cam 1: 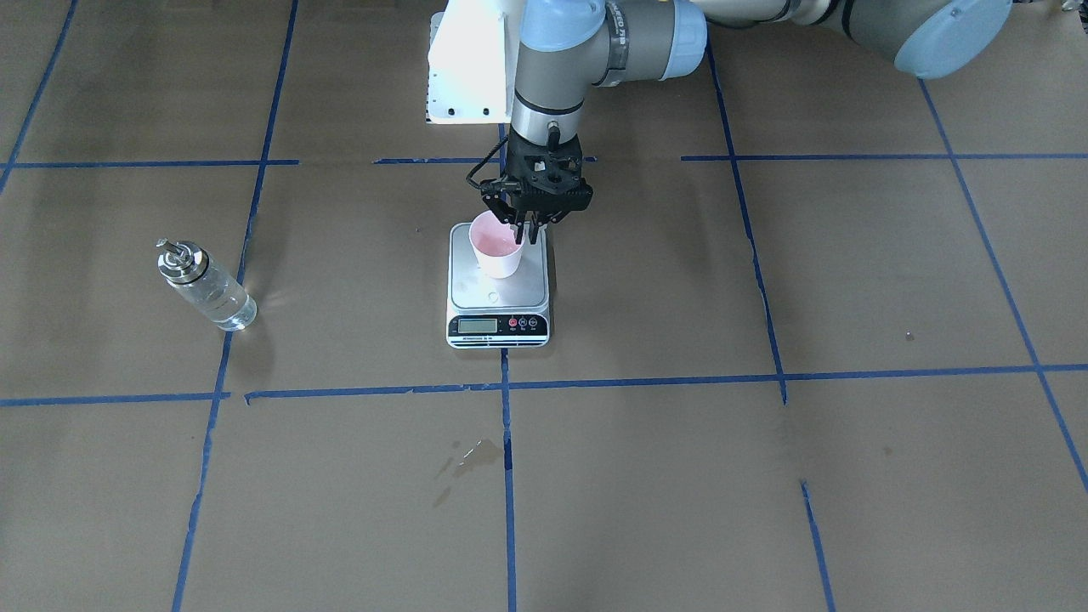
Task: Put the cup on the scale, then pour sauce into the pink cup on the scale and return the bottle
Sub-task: 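Lower the pink cup onto the scale and open the left gripper, then withdraw the left gripper from the cup while the right arm approaches, then reach the right gripper to the glass bottle's base, then grasp the glass bottle with the right gripper and lift it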
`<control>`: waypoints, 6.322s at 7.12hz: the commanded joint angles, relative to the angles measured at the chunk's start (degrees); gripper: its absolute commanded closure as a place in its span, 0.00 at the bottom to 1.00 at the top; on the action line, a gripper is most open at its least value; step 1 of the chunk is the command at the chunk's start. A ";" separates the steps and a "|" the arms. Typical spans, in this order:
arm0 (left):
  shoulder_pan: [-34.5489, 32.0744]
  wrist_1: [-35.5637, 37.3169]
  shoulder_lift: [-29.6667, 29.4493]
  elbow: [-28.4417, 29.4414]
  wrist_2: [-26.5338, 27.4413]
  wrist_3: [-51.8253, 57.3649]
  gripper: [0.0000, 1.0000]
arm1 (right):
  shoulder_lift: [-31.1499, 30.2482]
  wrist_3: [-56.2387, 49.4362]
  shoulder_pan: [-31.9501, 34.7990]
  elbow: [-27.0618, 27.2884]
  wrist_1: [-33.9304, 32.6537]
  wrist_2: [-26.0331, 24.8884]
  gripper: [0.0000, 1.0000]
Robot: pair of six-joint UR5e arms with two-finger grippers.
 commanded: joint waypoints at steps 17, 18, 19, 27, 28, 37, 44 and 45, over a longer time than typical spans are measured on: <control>-62.01 6.91 43.72 0.81 -35.80 86.86 0.00 | -10.46 65.99 -63.42 24.72 14.05 -58.34 0.00; -62.01 6.20 44.00 0.90 -35.93 86.67 0.00 | -10.46 65.55 -63.51 23.54 15.95 -61.67 0.00; -62.01 6.20 44.00 0.73 -35.93 86.58 0.00 | -10.38 65.63 -63.68 21.70 16.23 -65.01 0.00; -62.01 6.11 44.71 0.55 -36.28 86.84 0.00 | -6.25 59.85 -66.67 5.25 35.05 -86.39 0.00; -62.10 6.11 44.71 0.55 -36.28 86.84 0.00 | -5.55 58.53 -66.59 4.81 35.05 -86.92 0.00; -62.10 6.11 44.71 0.20 -36.28 86.75 0.00 | -3.62 54.30 -63.08 2.70 35.13 -87.63 0.00; -62.10 6.11 44.71 0.11 -36.28 86.84 0.00 | -1.76 54.12 -61.93 -0.29 37.32 -90.25 1.00; -62.10 6.11 44.71 0.11 -36.28 86.76 0.00 | -1.15 52.64 -61.93 0.14 37.33 -89.92 1.00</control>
